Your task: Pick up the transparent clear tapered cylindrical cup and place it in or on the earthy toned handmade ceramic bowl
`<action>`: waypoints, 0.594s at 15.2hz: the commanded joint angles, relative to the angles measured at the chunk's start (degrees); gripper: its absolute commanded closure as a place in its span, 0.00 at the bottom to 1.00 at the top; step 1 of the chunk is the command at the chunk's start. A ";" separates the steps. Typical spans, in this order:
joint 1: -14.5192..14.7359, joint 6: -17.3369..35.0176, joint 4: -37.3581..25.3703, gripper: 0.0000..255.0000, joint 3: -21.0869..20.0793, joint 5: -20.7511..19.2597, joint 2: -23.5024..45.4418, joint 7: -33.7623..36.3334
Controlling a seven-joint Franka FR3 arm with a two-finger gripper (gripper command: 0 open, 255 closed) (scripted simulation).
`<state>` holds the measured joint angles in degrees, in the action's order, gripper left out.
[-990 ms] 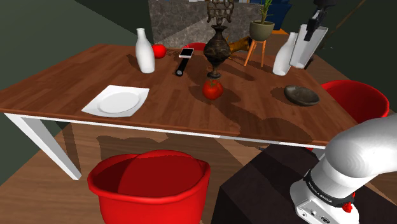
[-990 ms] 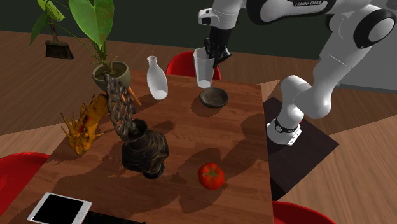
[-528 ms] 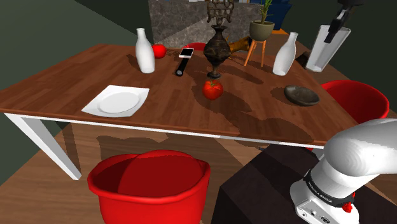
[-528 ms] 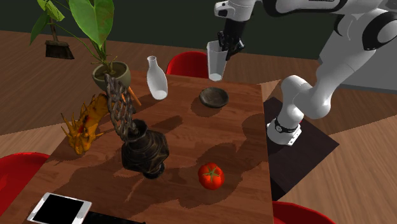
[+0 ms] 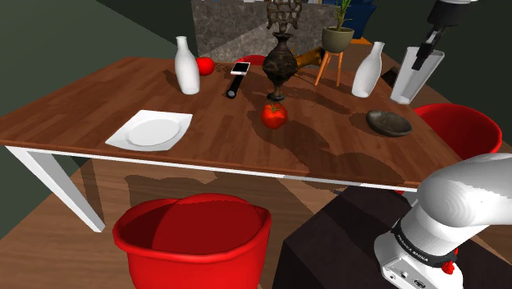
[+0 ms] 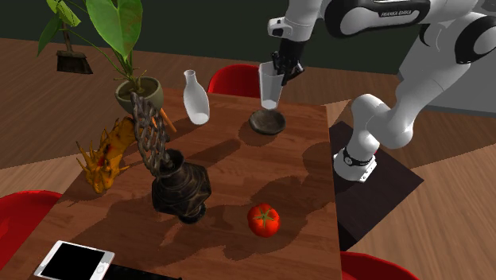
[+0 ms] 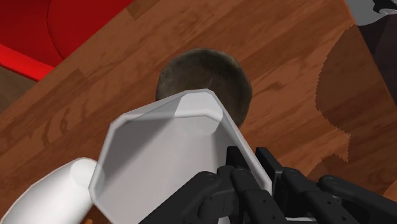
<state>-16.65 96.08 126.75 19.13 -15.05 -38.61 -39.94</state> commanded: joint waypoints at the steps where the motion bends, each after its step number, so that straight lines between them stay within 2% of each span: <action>1: -0.12 1.24 1.53 1.00 0.19 -0.23 -0.35 0.11; 9: -0.62 6.99 8.29 1.00 1.14 -1.26 -1.36 0.74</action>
<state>-17.26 102.16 134.12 20.23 -16.21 -39.93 -39.42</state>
